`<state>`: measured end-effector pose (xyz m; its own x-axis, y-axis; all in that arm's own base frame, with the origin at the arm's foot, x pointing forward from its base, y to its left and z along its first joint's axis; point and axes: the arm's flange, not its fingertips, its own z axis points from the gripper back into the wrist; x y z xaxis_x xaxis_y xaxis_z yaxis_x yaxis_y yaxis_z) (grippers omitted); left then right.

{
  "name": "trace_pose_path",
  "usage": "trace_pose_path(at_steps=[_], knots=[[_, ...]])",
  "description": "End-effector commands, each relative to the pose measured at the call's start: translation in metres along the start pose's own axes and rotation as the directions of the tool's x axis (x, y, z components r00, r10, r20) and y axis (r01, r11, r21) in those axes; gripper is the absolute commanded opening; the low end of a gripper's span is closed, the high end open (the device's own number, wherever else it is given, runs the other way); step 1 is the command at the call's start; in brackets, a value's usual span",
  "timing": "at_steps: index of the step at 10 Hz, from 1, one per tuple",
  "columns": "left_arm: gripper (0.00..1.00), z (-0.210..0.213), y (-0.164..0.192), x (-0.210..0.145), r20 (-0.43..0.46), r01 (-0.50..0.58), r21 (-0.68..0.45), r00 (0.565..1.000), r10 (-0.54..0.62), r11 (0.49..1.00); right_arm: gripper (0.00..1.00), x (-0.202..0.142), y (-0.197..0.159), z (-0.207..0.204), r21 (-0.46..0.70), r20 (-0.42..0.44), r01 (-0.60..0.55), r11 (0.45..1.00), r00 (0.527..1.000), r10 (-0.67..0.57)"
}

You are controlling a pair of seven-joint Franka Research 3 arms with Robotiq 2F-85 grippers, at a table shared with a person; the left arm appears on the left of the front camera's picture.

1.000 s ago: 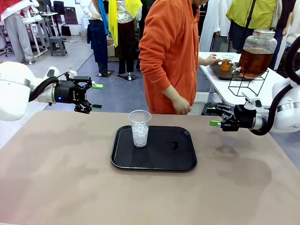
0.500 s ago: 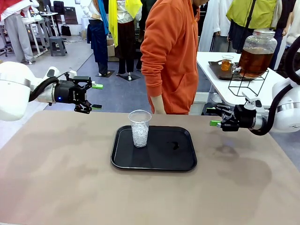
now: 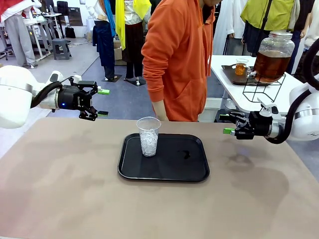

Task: Pour the drink into the iced cup.
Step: Pick up the iced cup indicated by the human and present it to them.

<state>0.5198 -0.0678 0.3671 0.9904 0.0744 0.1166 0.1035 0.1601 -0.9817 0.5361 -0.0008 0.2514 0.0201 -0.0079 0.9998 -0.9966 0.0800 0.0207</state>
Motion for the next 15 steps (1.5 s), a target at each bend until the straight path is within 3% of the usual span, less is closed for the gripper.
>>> trace_pose_path(at_steps=[1,15], knots=[[1.0,0.0008,-0.0017,-0.0012,0.001,0.005,0.0,1.0,-0.005,1.0,1.0,0.0024,-0.0007,-0.0017,-0.002,0.004,-0.004,1.0,1.0,0.004],[1.0,0.0008,-0.0017,-0.0012,0.001,0.005,0.0,1.0,-0.005,1.0,1.0,0.0024,-0.0007,-0.0017,-0.002,0.004,-0.004,1.0,1.0,0.004]])
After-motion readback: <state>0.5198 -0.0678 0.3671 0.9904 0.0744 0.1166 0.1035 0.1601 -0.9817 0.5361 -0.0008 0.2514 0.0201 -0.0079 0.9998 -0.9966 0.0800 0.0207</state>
